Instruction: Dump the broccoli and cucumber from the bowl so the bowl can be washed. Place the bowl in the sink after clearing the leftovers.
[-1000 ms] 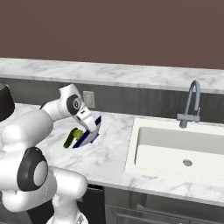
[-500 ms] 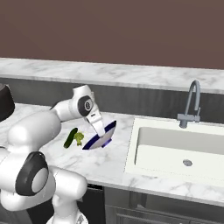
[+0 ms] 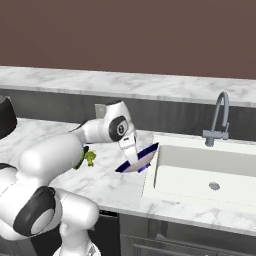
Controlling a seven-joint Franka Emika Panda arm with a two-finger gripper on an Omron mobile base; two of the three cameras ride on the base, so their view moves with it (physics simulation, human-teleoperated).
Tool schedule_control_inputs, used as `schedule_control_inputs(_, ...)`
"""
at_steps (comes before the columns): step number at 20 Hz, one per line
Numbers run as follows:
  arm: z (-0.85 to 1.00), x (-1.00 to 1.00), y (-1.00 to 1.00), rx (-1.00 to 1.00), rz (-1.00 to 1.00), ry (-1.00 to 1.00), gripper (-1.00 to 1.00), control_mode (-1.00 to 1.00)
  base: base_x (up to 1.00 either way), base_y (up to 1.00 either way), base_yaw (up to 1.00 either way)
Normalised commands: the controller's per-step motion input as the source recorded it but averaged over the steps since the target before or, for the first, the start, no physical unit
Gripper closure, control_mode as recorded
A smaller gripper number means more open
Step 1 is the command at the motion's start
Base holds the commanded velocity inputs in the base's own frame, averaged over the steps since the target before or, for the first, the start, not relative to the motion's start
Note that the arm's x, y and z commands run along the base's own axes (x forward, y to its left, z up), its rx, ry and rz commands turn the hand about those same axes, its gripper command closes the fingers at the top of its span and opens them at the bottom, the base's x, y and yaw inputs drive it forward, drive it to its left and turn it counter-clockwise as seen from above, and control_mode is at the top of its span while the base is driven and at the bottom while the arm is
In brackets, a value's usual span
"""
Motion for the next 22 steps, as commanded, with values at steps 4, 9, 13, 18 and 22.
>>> schedule_control_inputs(4,0.02,-0.1,-0.96,0.03,-0.22,-0.25,1.0,-1.0,0.0,0.0,0.0)
schedule_control_inputs(9,0.15,0.0,-0.99,0.07,-0.2,-0.21,1.0,-1.0,0.0,0.0,0.0)
schedule_control_inputs(13,0.11,-0.03,-0.98,0.13,-0.16,-0.16,1.0,-1.0,0.0,0.0,0.0)
schedule_control_inputs(18,0.0,-0.01,-0.75,0.24,-0.02,-0.01,1.0,-1.0,0.0,0.0,0.0)
schedule_control_inputs(22,0.0,0.0,-0.28,0.06,0.01,0.01,1.0,-1.0,0.0,0.0,0.0)
